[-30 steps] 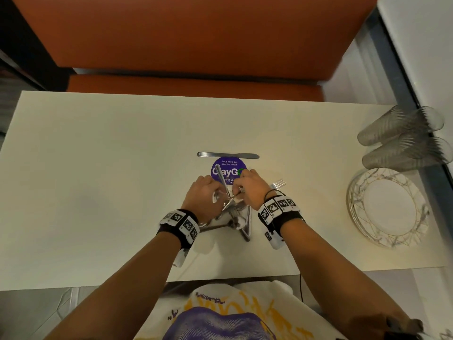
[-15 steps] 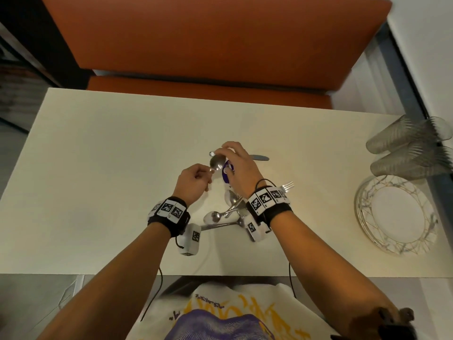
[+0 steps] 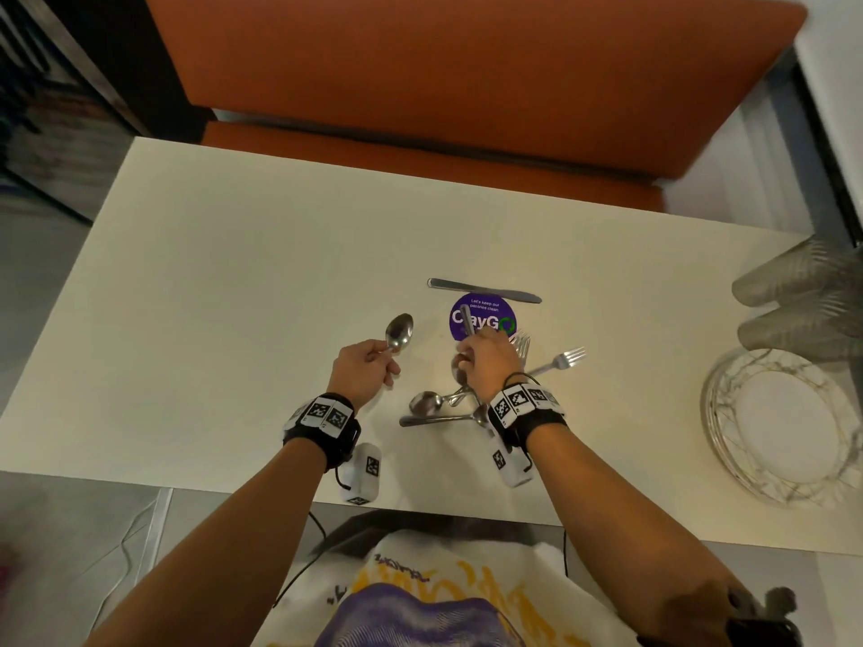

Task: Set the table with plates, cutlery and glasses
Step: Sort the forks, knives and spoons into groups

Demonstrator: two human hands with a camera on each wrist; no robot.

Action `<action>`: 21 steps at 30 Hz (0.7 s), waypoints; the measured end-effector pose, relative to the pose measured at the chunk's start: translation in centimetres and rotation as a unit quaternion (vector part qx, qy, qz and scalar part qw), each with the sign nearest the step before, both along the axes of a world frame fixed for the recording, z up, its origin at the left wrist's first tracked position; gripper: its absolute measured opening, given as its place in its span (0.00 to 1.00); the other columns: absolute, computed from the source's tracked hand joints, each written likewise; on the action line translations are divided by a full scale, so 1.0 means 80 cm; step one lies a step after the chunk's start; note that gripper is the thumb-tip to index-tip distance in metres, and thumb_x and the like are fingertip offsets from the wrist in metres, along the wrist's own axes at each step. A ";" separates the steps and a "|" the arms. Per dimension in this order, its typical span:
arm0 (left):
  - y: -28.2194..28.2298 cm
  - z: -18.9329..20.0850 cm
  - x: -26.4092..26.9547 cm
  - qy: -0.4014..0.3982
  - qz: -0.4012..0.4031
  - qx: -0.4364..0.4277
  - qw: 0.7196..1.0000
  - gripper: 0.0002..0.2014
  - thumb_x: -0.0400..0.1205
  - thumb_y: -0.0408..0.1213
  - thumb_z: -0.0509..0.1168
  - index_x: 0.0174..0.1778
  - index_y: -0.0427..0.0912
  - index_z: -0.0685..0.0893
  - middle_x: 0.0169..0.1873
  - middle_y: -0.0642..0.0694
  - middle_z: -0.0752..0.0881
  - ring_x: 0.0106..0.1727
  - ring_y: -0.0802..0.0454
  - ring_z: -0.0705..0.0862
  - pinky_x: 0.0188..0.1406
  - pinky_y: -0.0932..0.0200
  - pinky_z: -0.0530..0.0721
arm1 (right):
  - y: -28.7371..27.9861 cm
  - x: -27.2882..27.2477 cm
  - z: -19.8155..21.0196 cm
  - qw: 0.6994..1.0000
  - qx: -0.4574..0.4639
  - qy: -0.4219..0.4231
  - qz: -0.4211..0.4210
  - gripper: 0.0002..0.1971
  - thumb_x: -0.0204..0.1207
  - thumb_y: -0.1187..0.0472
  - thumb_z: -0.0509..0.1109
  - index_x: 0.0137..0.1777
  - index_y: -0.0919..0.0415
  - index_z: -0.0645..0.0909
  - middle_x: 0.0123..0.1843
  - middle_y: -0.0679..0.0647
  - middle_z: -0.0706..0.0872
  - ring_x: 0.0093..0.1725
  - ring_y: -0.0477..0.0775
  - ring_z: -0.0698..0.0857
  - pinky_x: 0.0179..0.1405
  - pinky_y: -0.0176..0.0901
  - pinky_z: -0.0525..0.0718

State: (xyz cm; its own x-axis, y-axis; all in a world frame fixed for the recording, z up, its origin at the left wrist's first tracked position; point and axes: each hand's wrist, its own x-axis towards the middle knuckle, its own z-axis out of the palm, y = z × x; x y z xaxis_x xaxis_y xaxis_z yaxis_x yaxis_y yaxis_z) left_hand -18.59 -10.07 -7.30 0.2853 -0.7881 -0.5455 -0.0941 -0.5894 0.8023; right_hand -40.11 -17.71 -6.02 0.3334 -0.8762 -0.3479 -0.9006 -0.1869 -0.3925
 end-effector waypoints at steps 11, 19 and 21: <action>-0.012 0.010 0.002 -0.007 0.000 -0.003 1.000 0.13 0.84 0.25 0.60 0.53 0.39 0.89 0.37 0.44 0.94 0.34 0.50 0.90 0.37 0.55 0.84 | -0.030 0.013 0.015 0.998 0.016 -0.068 0.000 0.08 0.79 0.66 0.73 0.54 0.57 0.91 0.53 0.52 0.88 0.49 0.47 0.82 0.49 0.35 0.79; -0.012 0.016 0.005 0.000 0.000 -0.023 1.000 0.13 0.86 0.26 0.59 0.55 0.39 0.88 0.38 0.45 0.95 0.42 0.44 0.94 0.40 0.52 0.89 | -0.054 0.025 0.021 0.983 -0.013 -0.178 -0.035 0.07 0.76 0.69 0.76 0.48 0.56 0.92 0.43 0.45 0.89 0.41 0.38 0.83 0.48 0.32 0.81; -0.013 0.015 0.007 0.005 0.007 -0.025 1.000 0.12 0.86 0.26 0.59 0.56 0.38 0.88 0.39 0.44 0.95 0.42 0.43 0.94 0.38 0.53 0.88 | -0.059 0.030 0.023 0.981 -0.008 -0.191 -0.041 0.07 0.76 0.68 0.76 0.48 0.57 0.92 0.45 0.48 0.92 0.44 0.44 0.87 0.52 0.35 0.85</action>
State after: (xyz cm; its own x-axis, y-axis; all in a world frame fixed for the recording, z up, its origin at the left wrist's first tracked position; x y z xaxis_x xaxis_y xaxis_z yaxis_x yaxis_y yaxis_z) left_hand -18.05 -11.07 -6.10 0.2914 -0.8107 -0.5078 -0.0773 -0.5490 0.8322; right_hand -37.71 -22.43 -4.16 0.3653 -0.9099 -0.1967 -0.7010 -0.1298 -0.7013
